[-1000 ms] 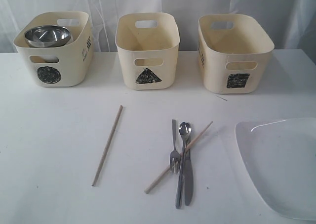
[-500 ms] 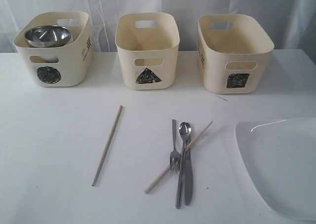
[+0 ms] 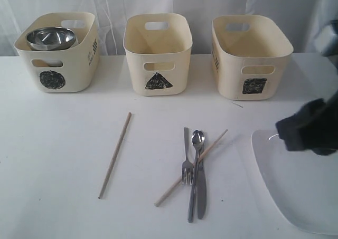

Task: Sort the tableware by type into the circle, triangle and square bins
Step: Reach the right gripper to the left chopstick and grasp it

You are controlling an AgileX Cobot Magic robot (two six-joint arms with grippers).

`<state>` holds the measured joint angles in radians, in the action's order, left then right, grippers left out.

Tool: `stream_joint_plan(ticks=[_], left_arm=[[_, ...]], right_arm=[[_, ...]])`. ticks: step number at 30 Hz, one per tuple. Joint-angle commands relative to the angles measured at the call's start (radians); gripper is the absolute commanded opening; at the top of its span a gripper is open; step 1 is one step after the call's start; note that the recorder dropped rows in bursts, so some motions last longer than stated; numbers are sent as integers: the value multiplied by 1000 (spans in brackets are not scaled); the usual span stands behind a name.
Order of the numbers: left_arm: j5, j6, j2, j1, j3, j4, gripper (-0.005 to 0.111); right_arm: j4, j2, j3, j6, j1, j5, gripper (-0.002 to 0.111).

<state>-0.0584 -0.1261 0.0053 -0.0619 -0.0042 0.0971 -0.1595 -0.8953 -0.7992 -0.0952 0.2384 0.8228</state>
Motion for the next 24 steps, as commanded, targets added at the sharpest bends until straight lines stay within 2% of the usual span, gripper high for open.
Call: stream_joint_plan(ticks=[1,6,14,24], left_arm=[[-2,2,-5,-4,4,-6,0],[-2,2,-5,-4,4,-6,0],[-2,2,-5,-4,4,-6,0],[-2,2,-5,-4,4,-6,0]], right_arm=[[38,-252,-138,-26,13,33,57],[51,-464,-267,4,95,19,58],[59,-675,-433,216,254,-164,58],[59,-972,-608,429,403,-166,58]])
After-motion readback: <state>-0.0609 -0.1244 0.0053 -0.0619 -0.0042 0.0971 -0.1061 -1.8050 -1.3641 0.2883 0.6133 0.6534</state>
